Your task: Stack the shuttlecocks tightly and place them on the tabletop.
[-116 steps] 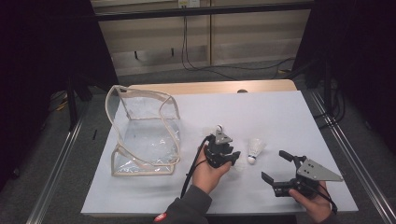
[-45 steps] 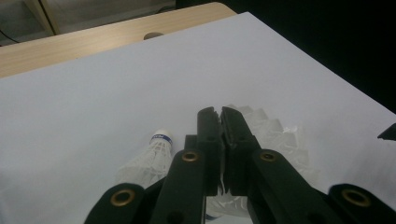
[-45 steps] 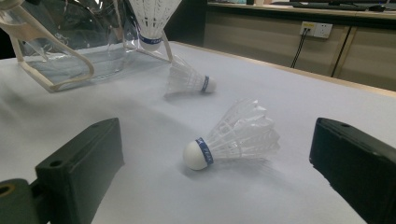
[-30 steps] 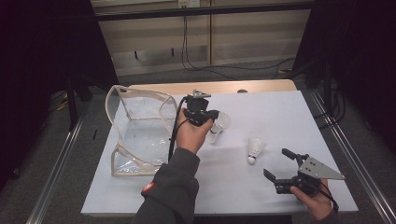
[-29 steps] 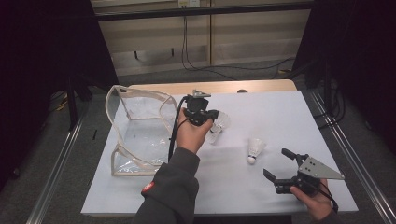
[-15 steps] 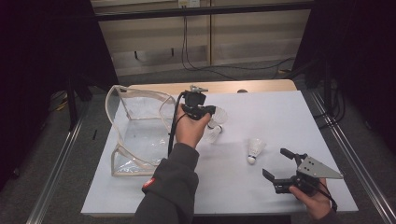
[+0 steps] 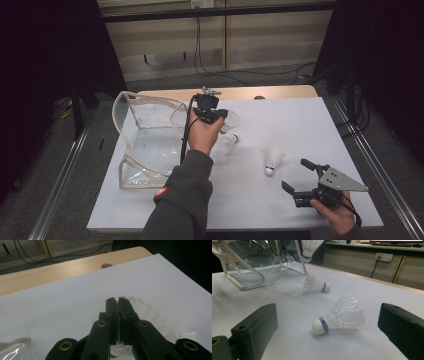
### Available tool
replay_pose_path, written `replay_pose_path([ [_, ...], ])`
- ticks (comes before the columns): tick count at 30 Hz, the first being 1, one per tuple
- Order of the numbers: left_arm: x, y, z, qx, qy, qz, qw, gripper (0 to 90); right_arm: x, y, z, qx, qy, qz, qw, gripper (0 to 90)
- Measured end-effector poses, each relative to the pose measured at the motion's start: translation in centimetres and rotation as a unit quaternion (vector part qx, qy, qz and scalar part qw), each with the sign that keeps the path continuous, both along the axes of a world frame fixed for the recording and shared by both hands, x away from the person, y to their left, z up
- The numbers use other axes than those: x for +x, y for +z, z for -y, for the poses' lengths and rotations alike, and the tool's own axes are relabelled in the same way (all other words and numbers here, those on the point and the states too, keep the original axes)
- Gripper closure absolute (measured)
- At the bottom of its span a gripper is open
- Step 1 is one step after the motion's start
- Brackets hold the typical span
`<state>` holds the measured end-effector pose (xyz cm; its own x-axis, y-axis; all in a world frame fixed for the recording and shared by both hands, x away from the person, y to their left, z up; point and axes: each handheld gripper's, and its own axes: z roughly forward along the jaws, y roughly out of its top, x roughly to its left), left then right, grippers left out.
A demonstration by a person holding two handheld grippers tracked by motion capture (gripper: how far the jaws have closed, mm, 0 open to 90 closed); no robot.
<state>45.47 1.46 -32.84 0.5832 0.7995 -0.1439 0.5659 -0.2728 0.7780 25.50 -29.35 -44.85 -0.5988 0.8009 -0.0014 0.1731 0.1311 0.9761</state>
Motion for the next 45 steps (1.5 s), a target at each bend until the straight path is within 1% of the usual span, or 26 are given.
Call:
replay_pose_path([
  [2, 0.2, -0.1, -0.1, -0.004, 0.005, 0.000, 1.0000, 87.3, 0.0, 0.0, 0.0, 0.000, 0.000, 0.000, 1.0000, 2.1],
  [3, 0.4, -0.1, -0.1, 0.000, 0.005, 0.002, 1.0000, 87.3, 0.0, 0.0, 0.0, -0.001, -0.001, -0.001, 1.0000, 2.1],
  [4, 0.5, -0.1, -0.1, -0.002, 0.009, 0.005, 0.9999, 87.3, 0.0, 0.0, 0.1, -0.001, -0.001, -0.001, 1.0000, 2.1],
  [6, 0.6, -0.1, -0.1, 0.006, 0.008, 0.007, 0.9999, 87.3, 0.0, 0.0, 0.1, 0.000, -0.001, 0.000, 1.0000, 2.1],
  [9, 0.9, -0.2, -0.1, 0.005, 0.014, 0.012, 0.9998, 87.3, 0.0, 0.0, 0.1, 0.001, -0.002, -0.001, 1.0000, 2.1],
  [11, 1.0, -0.2, -0.1, 0.007, 0.014, 0.010, 0.9998, 87.3, 0.0, 0.0, 0.1, 0.001, -0.004, -0.003, 1.0000, 2.1],
  [12, 1.1, -0.3, 0.0, 0.001, 0.017, 0.010, 0.9998, 87.3, 0.0, 0.0, 0.1, 0.001, -0.003, -0.003, 1.0000, 2.1],
  [13, 1.2, -0.3, 0.0, 0.004, 0.013, 0.010, 0.9999, 87.3, 0.0, 0.0, 0.1, 0.002, -0.003, -0.003, 1.0000, 2.1],
  [15, 1.3, -0.3, 0.0, 0.009, 0.013, 0.013, 0.9998, 87.3, 0.0, 0.0, 0.1, 0.001, -0.001, -0.001, 1.0000, 2.1],
  [16, 1.3, -0.4, 0.1, 0.003, 0.018, 0.014, 0.9997, 87.3, 0.0, 0.0, 0.1, 0.001, -0.001, -0.001, 1.0000, 2.2],
  [18, 1.5, -0.3, 0.0, 0.009, 0.016, 0.015, 0.9997, 87.3, 0.0, 0.0, 0.1, 0.000, 0.000, -0.002, 1.0000, 2.2],
  [22, 1.8, -0.5, 0.0, 0.008, 0.022, 0.016, 0.9996, 87.3, 0.0, 0.0, 0.1, 0.001, 0.001, -0.001, 1.0000, 2.2],
  [23, 1.9, -0.5, -0.1, 0.012, 0.019, 0.017, 0.9996, 87.3, 0.0, 0.0, 0.1, 0.001, 0.000, -0.001, 1.0000, 2.3],
  [24, 1.9, -0.6, -0.1, 0.008, 0.023, 0.014, 0.9996, 87.3, 0.0, 0.0, 0.1, 0.001, -0.001, -0.001, 1.0000, 2.3],
  [25, 2.0, -0.7, -0.1, 0.007, 0.026, 0.015, 0.9995, 87.3, 0.0, 0.0, 0.1, 0.001, -0.001, -0.002, 1.0000, 2.3],
  [28, 2.2, -0.9, -0.1, 0.014, 0.029, 0.017, 0.9993, 87.3, 0.0, 0.0, 0.1, 0.001, 0.000, -0.001, 1.0000, 2.3],
  [29, 2.2, -1.0, -0.2, 0.020, 0.028, 0.017, 0.9993, 87.3, -0.1, 0.0, 0.1, 0.000, -0.001, -0.002, 1.0000, 2.2],
  [31, 2.3, -1.1, -0.1, 0.018, 0.034, 0.018, 0.9991, 87.3, 0.0, 0.0, 0.1, 0.001, -0.001, -0.002, 1.0000, 2.2],
  [32, 2.4, -1.2, -0.2, 0.024, 0.031, 0.021, 0.9990, 87.3, 0.0, 0.0, 0.2, 0.001, -0.002, -0.002, 1.0000, 2.3],
  [36, 2.5, -1.4, -0.1, 0.027, 0.034, 0.022, 0.9988, 87.3, 0.0, 0.0, 0.2, 0.001, -0.001, -0.001, 1.0000, 2.3],
  [38, 2.6, -1.6, -0.2, 0.034, 0.034, 0.023, 0.9986, 87.3, 0.0, 0.0, 0.2, 0.001, -0.001, -0.001, 1.0000, 2.3],
  [43, 2.8, -1.9, -0.3, 0.039, 0.036, 0.023, 0.9983, 87.3, -0.1, 0.1, 0.3, 0.001, -0.002, -0.002, 1.0000, 2.3],
  [45, 2.9, -2.1, -0.3, 0.046, 0.036, 0.024, 0.9980, 87.3, -0.1, 0.1, 0.3, 0.001, -0.001, -0.002, 1.0000, 2.3],
])
